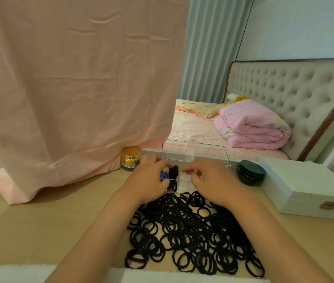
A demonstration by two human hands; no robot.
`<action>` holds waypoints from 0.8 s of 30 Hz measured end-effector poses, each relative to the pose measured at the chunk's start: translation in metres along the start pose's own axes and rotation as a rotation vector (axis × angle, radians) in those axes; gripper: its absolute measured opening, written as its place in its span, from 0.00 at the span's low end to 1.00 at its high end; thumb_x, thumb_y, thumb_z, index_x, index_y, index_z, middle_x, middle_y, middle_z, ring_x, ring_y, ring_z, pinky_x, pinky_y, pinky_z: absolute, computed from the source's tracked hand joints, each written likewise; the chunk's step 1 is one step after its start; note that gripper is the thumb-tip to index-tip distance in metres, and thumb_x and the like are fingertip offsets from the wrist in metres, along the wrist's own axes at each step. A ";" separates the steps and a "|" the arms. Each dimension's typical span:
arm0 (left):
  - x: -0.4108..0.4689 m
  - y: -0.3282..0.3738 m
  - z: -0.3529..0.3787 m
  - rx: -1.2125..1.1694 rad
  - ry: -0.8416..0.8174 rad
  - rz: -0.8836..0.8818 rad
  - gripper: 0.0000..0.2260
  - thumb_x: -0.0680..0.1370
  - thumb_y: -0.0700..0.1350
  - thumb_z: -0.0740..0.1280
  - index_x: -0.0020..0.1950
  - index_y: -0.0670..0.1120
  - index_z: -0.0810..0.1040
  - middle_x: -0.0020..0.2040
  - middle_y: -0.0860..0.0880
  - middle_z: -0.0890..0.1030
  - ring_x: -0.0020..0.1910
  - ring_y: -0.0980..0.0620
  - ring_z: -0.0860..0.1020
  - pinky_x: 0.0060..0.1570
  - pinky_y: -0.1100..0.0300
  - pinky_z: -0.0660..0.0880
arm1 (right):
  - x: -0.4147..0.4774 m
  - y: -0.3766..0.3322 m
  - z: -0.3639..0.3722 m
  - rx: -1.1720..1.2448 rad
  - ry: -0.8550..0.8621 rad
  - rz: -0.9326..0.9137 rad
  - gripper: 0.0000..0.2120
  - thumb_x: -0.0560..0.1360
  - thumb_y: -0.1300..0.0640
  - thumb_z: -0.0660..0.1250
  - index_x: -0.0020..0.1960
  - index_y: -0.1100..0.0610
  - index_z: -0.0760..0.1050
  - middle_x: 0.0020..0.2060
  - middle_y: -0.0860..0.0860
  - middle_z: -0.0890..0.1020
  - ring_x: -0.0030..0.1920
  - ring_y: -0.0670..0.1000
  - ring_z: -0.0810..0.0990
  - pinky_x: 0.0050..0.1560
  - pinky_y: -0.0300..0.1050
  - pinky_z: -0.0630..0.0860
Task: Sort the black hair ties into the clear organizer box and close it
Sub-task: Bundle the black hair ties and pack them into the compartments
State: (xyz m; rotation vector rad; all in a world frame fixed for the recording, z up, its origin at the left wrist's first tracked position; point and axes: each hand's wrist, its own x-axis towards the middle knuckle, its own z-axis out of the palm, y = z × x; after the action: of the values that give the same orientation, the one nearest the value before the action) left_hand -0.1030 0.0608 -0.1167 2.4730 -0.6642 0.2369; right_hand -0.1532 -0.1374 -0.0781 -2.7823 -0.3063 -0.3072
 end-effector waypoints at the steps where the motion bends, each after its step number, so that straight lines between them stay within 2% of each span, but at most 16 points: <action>1: -0.003 0.004 -0.003 0.016 0.005 0.016 0.14 0.77 0.48 0.67 0.63 0.56 0.76 0.57 0.55 0.71 0.64 0.55 0.67 0.61 0.58 0.70 | -0.008 -0.001 0.000 0.007 -0.034 0.027 0.15 0.81 0.54 0.61 0.62 0.41 0.81 0.56 0.40 0.83 0.53 0.45 0.80 0.57 0.45 0.77; 3: -0.010 0.013 -0.008 0.027 -0.028 0.021 0.07 0.78 0.45 0.66 0.52 0.57 0.78 0.50 0.58 0.74 0.53 0.57 0.74 0.51 0.62 0.72 | -0.017 -0.003 0.006 -0.035 -0.103 0.040 0.13 0.81 0.53 0.62 0.60 0.44 0.82 0.54 0.41 0.84 0.51 0.44 0.82 0.57 0.43 0.78; 4: -0.015 0.015 -0.010 0.041 -0.065 0.010 0.07 0.78 0.43 0.65 0.49 0.57 0.78 0.49 0.58 0.76 0.49 0.58 0.76 0.48 0.63 0.73 | -0.020 -0.003 0.011 -0.072 -0.124 0.040 0.12 0.81 0.52 0.62 0.58 0.46 0.83 0.53 0.43 0.85 0.51 0.45 0.82 0.57 0.44 0.78; 6: -0.023 0.013 -0.014 0.081 -0.143 -0.024 0.09 0.78 0.42 0.65 0.47 0.57 0.77 0.50 0.57 0.78 0.47 0.58 0.76 0.49 0.62 0.74 | -0.020 -0.005 0.021 -0.160 -0.138 0.047 0.13 0.82 0.50 0.61 0.52 0.50 0.84 0.48 0.47 0.85 0.48 0.49 0.83 0.54 0.49 0.80; 8: -0.030 0.006 -0.017 0.140 -0.183 -0.058 0.08 0.78 0.44 0.65 0.51 0.58 0.78 0.54 0.56 0.78 0.53 0.57 0.76 0.56 0.59 0.76 | -0.021 -0.009 0.031 -0.255 -0.146 0.054 0.16 0.83 0.46 0.59 0.50 0.52 0.82 0.47 0.48 0.81 0.47 0.52 0.81 0.50 0.51 0.80; 12: -0.038 -0.008 -0.019 0.194 -0.266 -0.188 0.18 0.79 0.50 0.64 0.69 0.55 0.74 0.63 0.52 0.75 0.62 0.53 0.72 0.65 0.53 0.72 | -0.028 -0.017 0.042 -0.350 -0.229 0.023 0.19 0.83 0.45 0.55 0.62 0.54 0.78 0.56 0.51 0.76 0.53 0.54 0.78 0.53 0.53 0.79; 14: -0.039 -0.010 -0.016 0.219 -0.334 -0.201 0.21 0.79 0.51 0.64 0.72 0.55 0.72 0.64 0.52 0.73 0.64 0.52 0.70 0.67 0.53 0.70 | -0.029 -0.019 0.040 -0.367 -0.278 0.019 0.22 0.82 0.43 0.55 0.65 0.53 0.77 0.57 0.52 0.76 0.55 0.54 0.78 0.55 0.53 0.79; 17: -0.038 -0.013 -0.013 0.227 -0.349 -0.159 0.17 0.78 0.50 0.68 0.67 0.57 0.76 0.59 0.55 0.74 0.61 0.54 0.72 0.63 0.56 0.72 | -0.030 -0.015 0.036 -0.364 -0.316 0.028 0.23 0.78 0.41 0.59 0.65 0.52 0.79 0.59 0.51 0.76 0.57 0.54 0.77 0.57 0.53 0.78; 20: -0.037 -0.012 -0.013 0.227 -0.341 -0.123 0.13 0.77 0.51 0.71 0.62 0.57 0.80 0.57 0.56 0.76 0.56 0.56 0.75 0.59 0.59 0.74 | -0.029 -0.012 0.039 -0.387 -0.292 0.018 0.18 0.79 0.43 0.64 0.61 0.52 0.81 0.57 0.50 0.76 0.56 0.53 0.77 0.57 0.51 0.78; 24: -0.037 -0.009 -0.013 0.202 -0.306 -0.127 0.13 0.77 0.53 0.70 0.62 0.56 0.79 0.57 0.57 0.79 0.54 0.57 0.76 0.57 0.60 0.75 | -0.027 -0.010 0.036 -0.374 -0.269 -0.048 0.14 0.79 0.46 0.65 0.60 0.50 0.82 0.58 0.49 0.77 0.59 0.52 0.73 0.61 0.50 0.74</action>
State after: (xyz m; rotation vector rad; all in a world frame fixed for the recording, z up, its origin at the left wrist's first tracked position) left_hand -0.1308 0.0899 -0.1216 2.7645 -0.6279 -0.1339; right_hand -0.1753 -0.1213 -0.1148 -3.1938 -0.4174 0.0048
